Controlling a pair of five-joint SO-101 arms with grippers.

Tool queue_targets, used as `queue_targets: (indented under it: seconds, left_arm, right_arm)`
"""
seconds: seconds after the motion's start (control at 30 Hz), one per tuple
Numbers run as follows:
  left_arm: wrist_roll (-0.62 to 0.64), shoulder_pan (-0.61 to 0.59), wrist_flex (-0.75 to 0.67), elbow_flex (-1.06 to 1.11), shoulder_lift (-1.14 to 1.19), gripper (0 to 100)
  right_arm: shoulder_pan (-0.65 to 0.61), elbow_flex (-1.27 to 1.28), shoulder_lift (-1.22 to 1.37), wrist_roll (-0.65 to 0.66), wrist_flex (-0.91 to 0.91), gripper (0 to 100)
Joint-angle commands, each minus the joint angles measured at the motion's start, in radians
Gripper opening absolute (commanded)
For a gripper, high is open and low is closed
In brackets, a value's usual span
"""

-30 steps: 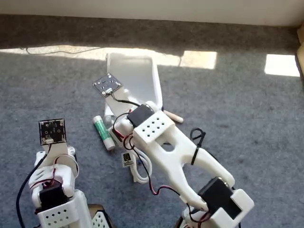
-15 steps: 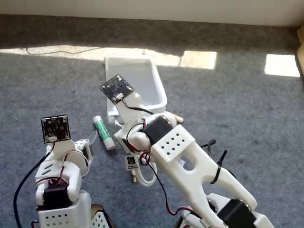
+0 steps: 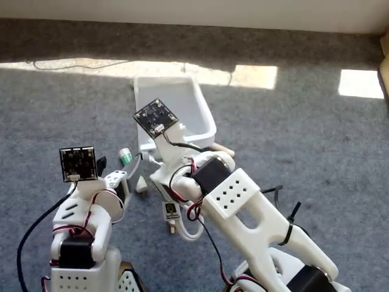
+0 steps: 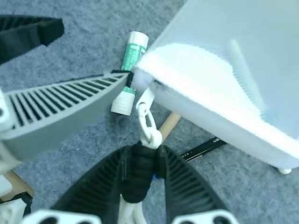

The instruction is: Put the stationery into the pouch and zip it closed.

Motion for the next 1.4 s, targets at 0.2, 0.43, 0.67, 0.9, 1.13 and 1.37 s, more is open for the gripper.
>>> queue_targets:
  seconds: [0.2, 0.43, 0.67, 0.9, 1.13, 1.37]
  left_arm:
    - [0.008, 0.036, -0.163, 0.081, -0.005, 28]
    - [-0.054, 0.071, -0.207, 0.139, -0.005, 27]
    - [-0.057, 0.11, -0.212, 0.147, -0.007, 25]
    - [-0.058, 0.067, -0.258, 0.162, -0.005, 24]
    - [-0.058, 0.053, -0.31, 0.191, -0.005, 16]
    - [-0.06, 0.051, -0.31, 0.191, -0.005, 11]
  right_arm:
    - [0.016, 0.03, -0.053, -0.003, -0.001, 0.5]
    - [0.015, 0.035, -0.053, -0.003, -0.001, 0.5]
    - [0.015, 0.038, -0.053, -0.002, 0.001, 0.5]
    - [-0.028, 0.039, -0.053, -0.002, 0.008, 0.5]
    - [-0.027, 0.039, -0.054, -0.002, 0.021, 0.5]
    - [-0.004, 0.039, -0.054, -0.002, 0.021, 0.5]
